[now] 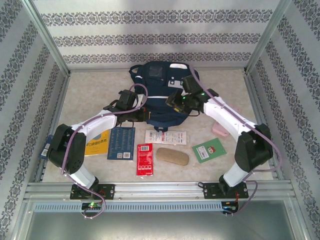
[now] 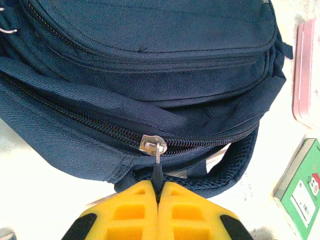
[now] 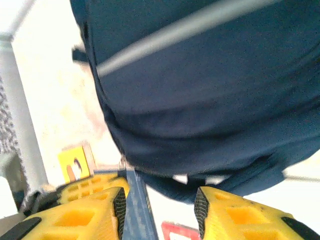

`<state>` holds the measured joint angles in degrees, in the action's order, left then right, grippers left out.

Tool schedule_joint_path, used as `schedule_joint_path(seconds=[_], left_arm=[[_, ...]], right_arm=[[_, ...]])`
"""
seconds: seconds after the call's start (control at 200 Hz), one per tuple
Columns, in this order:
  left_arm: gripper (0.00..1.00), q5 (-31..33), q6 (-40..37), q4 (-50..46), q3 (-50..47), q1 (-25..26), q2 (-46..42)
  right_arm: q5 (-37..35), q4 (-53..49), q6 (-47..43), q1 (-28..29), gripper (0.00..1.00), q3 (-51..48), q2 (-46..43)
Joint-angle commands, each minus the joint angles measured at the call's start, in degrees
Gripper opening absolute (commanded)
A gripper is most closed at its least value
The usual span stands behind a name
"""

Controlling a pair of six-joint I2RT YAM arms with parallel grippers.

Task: Pack the student bag
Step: Unzip the student bag at the top-center of the table.

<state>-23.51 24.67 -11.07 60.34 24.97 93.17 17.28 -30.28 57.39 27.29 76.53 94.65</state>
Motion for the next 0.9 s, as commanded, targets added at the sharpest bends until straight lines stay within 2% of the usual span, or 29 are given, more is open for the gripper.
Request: schedule_joint_path(seconds=[0.0, 0.3, 0.625, 0.729, 0.894], left_arm=[[0.00, -0.79, 1.21, 3.77, 1.33, 1.20, -0.42], [0.00, -0.62, 1.41, 4.23, 0.99, 2.69, -1.41], [0.00, -0.41, 1.34, 4.62, 0.35, 2.95, -1.15], [0.00, -0.51, 1.59, 4.67, 0.41, 2.98, -0.87], [0.00, -0.07, 0.63, 3.68, 1.42, 3.01, -0.45]], right_arm=[[4.84, 2.87, 9.94, 1.98, 0.45, -0.62, 3.27], [4.20, 6.29, 17.20, 3.03, 0.55, 1.14, 11.41], [-2.86, 7.68, 23.89, 2.24, 0.61, 1.73, 14.86], [-4.03, 10.96, 25.92, 2.24, 0.51, 0.01, 14.53], [-5.20, 12.37, 26.91, 2.15, 0.21, -1.29, 14.14]])
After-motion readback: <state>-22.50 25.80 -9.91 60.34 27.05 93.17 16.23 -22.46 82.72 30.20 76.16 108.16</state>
